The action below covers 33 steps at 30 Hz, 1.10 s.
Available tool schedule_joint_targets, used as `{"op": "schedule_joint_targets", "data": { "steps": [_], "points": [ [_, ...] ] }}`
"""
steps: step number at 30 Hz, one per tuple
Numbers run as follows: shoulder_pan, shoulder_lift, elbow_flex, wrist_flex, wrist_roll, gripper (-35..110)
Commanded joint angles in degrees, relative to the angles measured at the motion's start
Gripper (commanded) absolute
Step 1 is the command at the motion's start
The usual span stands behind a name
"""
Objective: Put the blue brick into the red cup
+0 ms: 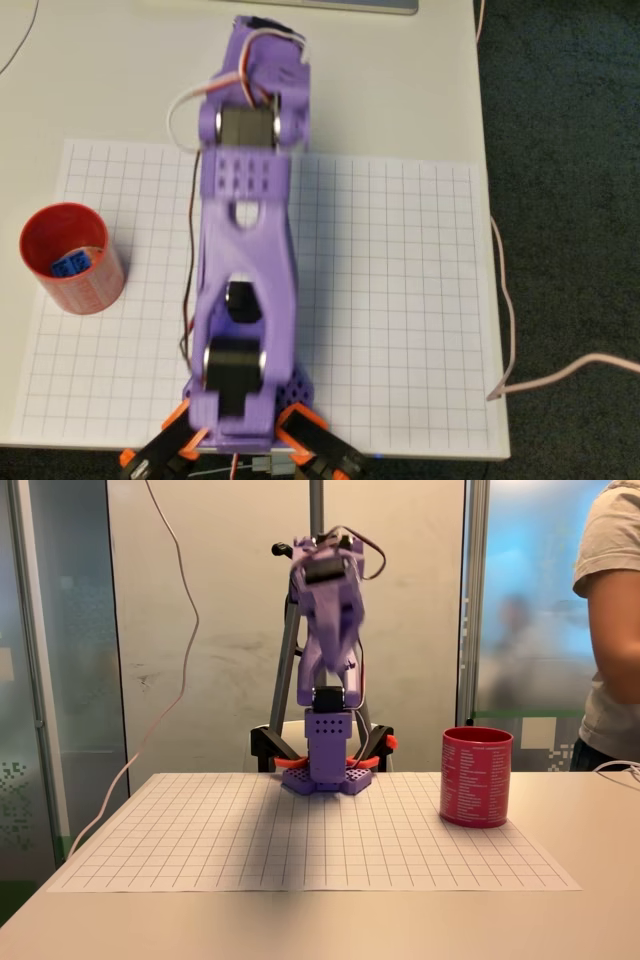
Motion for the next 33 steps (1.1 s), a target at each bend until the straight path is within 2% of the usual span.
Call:
{"op": "schedule_joint_targets", "data": {
  "steps": [1, 5, 16, 19, 27, 33],
  "points": [
    [2.9, 15.56, -1.49, 5.54, -0.62, 0],
    [2.72, 26.54, -1.05, 13.1, -2.72, 0],
    [0.79, 41.92, 8.88, 19.95, -4.39, 0],
    [-1.14, 41.92, 14.06, 17.93, -3.87, 0],
    [-2.37, 41.92, 43.24, 12.83, -5.01, 0],
    [-2.37, 41.92, 55.28, 11.51, -3.43, 0]
  ]
}}
